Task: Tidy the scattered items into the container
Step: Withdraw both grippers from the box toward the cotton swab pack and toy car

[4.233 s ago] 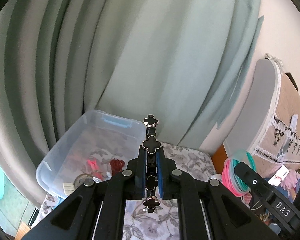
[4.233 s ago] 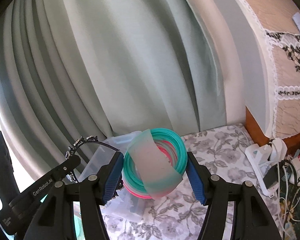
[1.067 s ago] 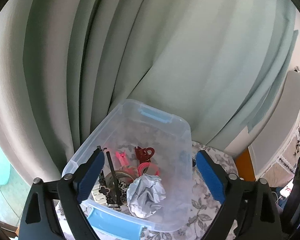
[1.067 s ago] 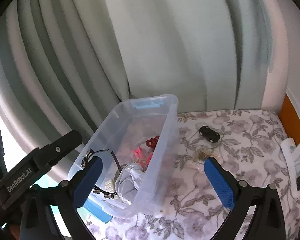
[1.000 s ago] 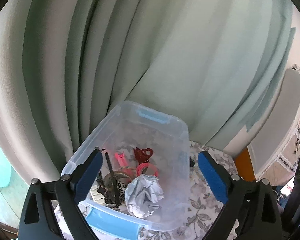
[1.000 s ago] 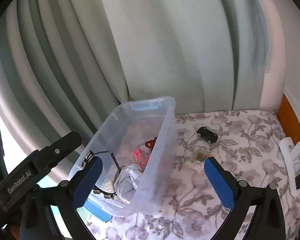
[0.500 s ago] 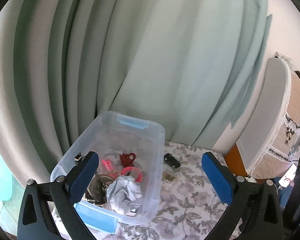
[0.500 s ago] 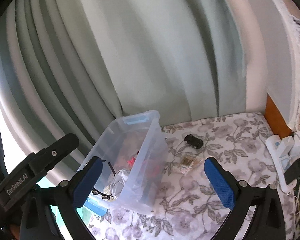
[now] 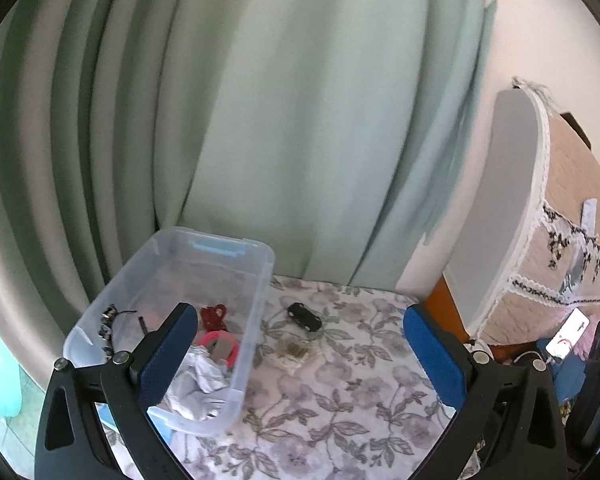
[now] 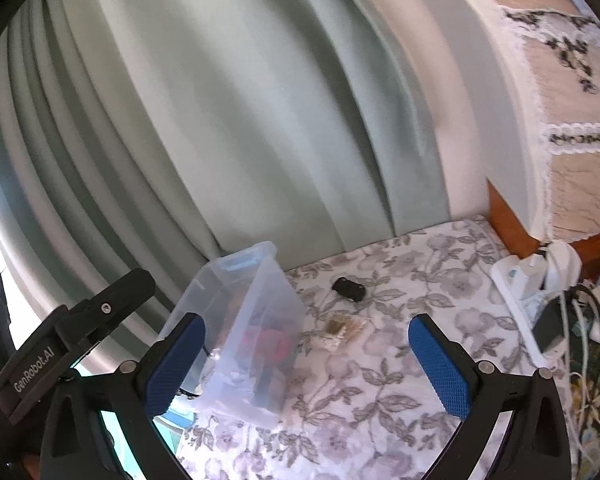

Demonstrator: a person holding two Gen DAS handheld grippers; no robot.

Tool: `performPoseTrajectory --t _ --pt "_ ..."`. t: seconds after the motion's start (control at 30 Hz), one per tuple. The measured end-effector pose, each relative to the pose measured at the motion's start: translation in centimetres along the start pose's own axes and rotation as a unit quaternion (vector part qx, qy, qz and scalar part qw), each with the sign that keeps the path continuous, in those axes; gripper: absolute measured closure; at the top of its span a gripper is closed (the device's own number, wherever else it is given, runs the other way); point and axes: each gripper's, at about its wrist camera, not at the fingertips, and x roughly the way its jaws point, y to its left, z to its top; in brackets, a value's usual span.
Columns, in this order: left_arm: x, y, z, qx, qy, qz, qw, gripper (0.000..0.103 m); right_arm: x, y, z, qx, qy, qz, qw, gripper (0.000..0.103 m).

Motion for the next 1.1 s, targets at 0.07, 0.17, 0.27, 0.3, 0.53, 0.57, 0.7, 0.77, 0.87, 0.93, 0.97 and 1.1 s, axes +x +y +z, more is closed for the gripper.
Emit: performPoseTrajectory --t 0.07,0.17,0.27,0.3,0.53,0.57,0.7,0.77,0.87,0.93,0.97,1.1 --pt "0.2 -0.9 -0.2 0.008 0.005 -0.005 0.9999 0.000 -0.4 -0.9 0.0 0.005 -0.002 -0.008 1.000 0.000" --pt "0.5 -2.1 -0.3 0.014 0.011 -0.012 0.9998 0.000 -0.9 -2.4 0.0 0.017 -0.003 -0.019 1.000 0.000" --pt "0.8 -3.1 -0.4 0.018 0.016 -0.019 0.9995 0.000 -1.4 -3.3 0.1 0.021 -0.009 -0.026 0.999 0.000" --pt "1.0 -3.4 -0.5 0.020 0.018 -0.021 0.9994 0.000 -1.5 -3.6 0.1 0.021 -0.010 -0.027 0.999 0.000" --pt "2.5 -4.6 -1.1 0.030 0.037 -0.025 0.9985 0.000 -1.2 -5.5 -0.3 0.034 0.000 -0.035 0.999 0.000" --pt "2.8 -4.7 -1.3 0.031 0.041 -0.024 0.9984 0.000 -1.1 -5.8 -0.4 0.035 0.003 -0.037 0.999 0.000" --pt "4.4 -5.1 -2.2 0.034 0.065 -0.025 0.9970 0.000 -0.4 -6.7 -0.9 0.033 0.014 -0.049 0.998 0.000" --pt "5.1 -5.3 -2.7 0.035 0.075 -0.026 0.9963 0.000 0.0 -7.3 -1.3 0.033 0.019 -0.054 0.998 0.000" --pt "6.4 -5.6 -3.7 0.039 0.088 -0.028 0.9949 0.000 0.7 -8.2 -1.9 0.035 0.030 -0.060 0.997 0.000" --pt "7.4 -5.7 -4.3 0.044 0.100 -0.028 0.9936 0.000 1.4 -8.9 -2.5 0.038 0.041 -0.068 0.996 0.000" --pt "8.0 -5.7 -4.7 0.046 0.108 -0.029 0.9927 0.000 1.8 -9.2 -2.7 0.040 0.046 -0.072 0.996 0.000" --pt "10.3 -5.9 -6.1 0.048 0.139 -0.039 0.9884 0.000 3.4 -10.4 -3.8 0.047 0.073 -0.078 0.993 0.000"
